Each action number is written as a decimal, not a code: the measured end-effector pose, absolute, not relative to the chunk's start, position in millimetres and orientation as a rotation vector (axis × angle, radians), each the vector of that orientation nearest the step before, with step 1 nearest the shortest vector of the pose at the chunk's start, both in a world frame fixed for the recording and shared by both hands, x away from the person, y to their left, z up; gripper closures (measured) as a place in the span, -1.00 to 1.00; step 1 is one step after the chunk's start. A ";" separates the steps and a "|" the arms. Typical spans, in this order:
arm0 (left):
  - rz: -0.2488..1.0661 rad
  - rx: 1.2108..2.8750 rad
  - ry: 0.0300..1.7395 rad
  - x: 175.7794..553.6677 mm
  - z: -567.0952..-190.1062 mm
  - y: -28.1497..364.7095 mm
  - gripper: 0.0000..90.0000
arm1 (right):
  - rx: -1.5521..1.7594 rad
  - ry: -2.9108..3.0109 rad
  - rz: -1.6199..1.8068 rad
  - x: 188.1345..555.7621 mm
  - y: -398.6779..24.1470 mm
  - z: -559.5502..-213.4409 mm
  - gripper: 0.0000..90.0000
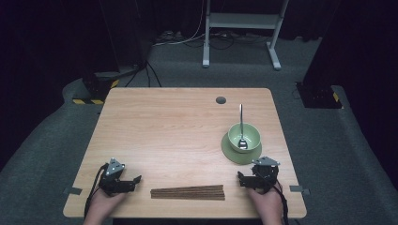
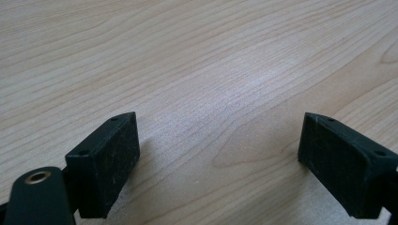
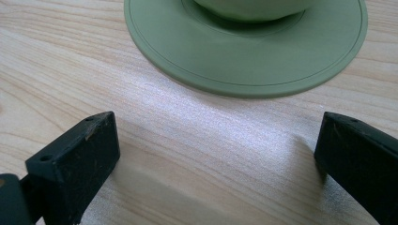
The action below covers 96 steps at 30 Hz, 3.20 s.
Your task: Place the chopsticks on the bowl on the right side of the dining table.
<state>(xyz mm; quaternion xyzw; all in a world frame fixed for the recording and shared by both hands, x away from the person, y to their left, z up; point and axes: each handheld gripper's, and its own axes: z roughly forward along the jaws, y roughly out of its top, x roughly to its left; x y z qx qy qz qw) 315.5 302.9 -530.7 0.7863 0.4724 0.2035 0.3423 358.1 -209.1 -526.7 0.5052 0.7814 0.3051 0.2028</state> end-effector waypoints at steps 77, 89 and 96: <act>0.585 1.989 1.295 316.6 -530.0 302.9 -0.47 | 0.999 2.469 1.157 332.9 -147.2 -509.4 -0.23; 0.585 1.990 1.297 316.1 -529.9 303.1 -0.46 | 0.904 2.566 1.213 327.4 -135.2 -510.9 0.25; 0.579 1.988 1.294 316.2 -530.0 303.4 -0.45 | 0.833 2.613 1.167 324.6 -126.9 -514.5 0.42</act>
